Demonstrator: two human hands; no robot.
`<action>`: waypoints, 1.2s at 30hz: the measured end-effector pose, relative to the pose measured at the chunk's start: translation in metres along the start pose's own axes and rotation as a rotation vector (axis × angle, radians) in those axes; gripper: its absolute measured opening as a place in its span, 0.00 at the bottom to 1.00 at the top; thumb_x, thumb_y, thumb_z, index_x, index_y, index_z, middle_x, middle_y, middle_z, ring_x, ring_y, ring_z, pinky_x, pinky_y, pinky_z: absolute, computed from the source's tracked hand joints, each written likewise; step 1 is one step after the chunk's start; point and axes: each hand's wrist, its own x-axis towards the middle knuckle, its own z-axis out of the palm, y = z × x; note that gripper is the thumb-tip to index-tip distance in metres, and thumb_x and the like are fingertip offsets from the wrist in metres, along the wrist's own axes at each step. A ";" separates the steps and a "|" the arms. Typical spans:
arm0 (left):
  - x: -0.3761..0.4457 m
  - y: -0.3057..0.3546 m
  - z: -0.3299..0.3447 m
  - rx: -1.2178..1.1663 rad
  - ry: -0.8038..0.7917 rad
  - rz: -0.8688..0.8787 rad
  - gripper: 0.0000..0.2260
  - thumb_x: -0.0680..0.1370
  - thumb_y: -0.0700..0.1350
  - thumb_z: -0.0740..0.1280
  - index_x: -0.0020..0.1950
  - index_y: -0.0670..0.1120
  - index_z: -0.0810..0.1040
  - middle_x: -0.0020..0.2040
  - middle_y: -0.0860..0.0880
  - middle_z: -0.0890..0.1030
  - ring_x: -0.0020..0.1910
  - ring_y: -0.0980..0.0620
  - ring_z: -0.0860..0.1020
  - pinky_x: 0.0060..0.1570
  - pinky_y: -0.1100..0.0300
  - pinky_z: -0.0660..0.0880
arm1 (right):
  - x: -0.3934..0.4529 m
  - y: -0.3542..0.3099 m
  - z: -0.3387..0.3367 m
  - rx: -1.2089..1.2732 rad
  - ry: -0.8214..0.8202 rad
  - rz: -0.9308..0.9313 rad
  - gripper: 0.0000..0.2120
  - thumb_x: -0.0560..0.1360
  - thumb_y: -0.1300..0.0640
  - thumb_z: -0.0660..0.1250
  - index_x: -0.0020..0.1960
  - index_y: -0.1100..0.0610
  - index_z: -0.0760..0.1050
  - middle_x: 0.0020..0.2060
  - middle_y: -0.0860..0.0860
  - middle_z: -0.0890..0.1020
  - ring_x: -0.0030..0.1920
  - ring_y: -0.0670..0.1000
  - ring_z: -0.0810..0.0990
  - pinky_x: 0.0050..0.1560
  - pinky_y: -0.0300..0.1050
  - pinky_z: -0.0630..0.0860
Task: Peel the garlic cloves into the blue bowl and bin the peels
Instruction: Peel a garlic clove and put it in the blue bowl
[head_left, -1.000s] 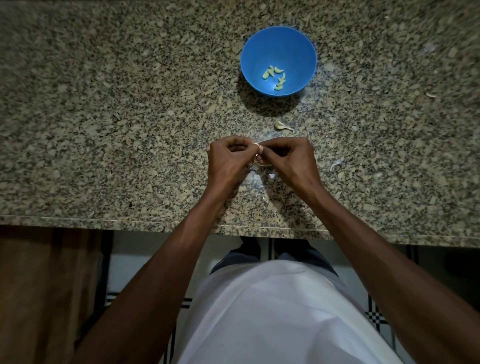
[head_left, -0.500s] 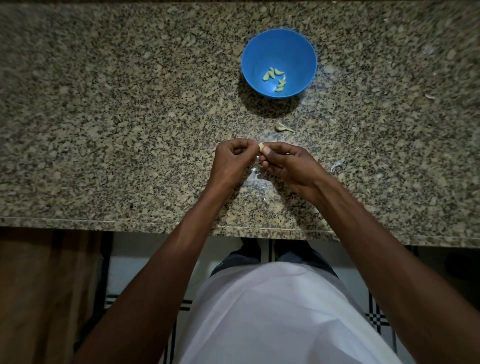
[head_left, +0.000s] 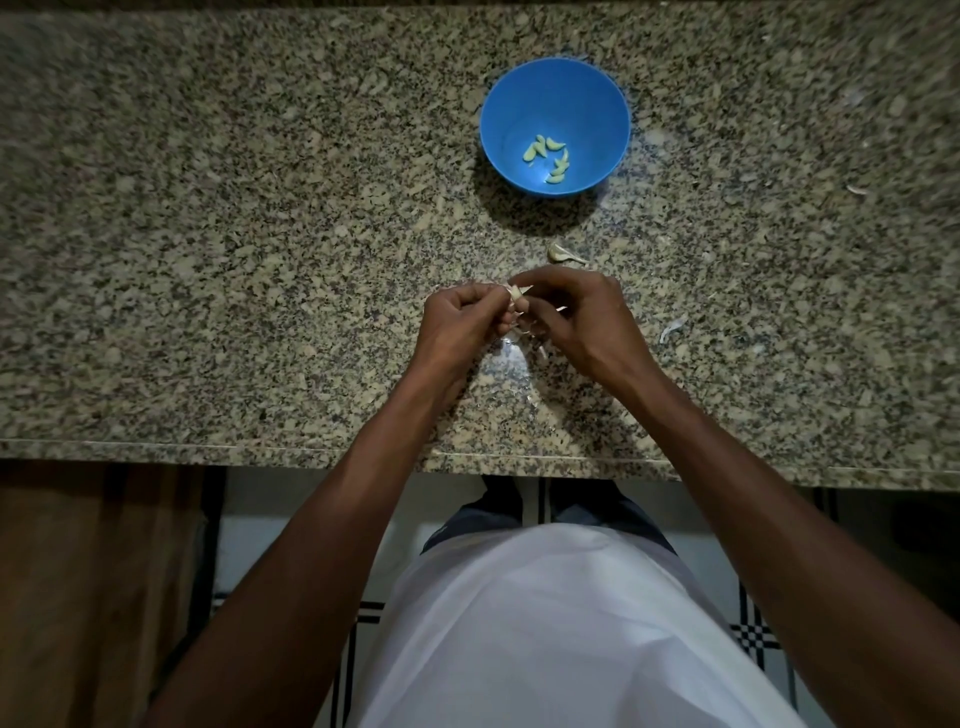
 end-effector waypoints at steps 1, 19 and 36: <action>0.000 0.000 0.000 -0.004 0.002 0.002 0.06 0.79 0.40 0.71 0.47 0.40 0.87 0.42 0.45 0.86 0.38 0.56 0.78 0.44 0.62 0.79 | 0.001 0.000 0.000 0.033 0.004 0.023 0.09 0.80 0.61 0.72 0.60 0.56 0.84 0.46 0.49 0.88 0.45 0.43 0.88 0.48 0.43 0.86; -0.006 -0.007 -0.014 0.073 0.208 -0.036 0.04 0.77 0.40 0.72 0.50 0.41 0.84 0.41 0.44 0.86 0.38 0.52 0.82 0.39 0.61 0.80 | -0.001 0.007 0.000 0.499 0.026 0.290 0.10 0.77 0.64 0.75 0.57 0.66 0.81 0.53 0.61 0.85 0.52 0.62 0.87 0.54 0.61 0.85; -0.012 -0.002 -0.008 0.282 0.187 0.176 0.07 0.80 0.43 0.73 0.57 0.46 0.86 0.45 0.49 0.88 0.41 0.56 0.85 0.34 0.67 0.78 | -0.005 0.013 -0.004 0.644 0.001 0.382 0.13 0.81 0.66 0.70 0.65 0.61 0.80 0.53 0.59 0.87 0.50 0.54 0.87 0.54 0.53 0.85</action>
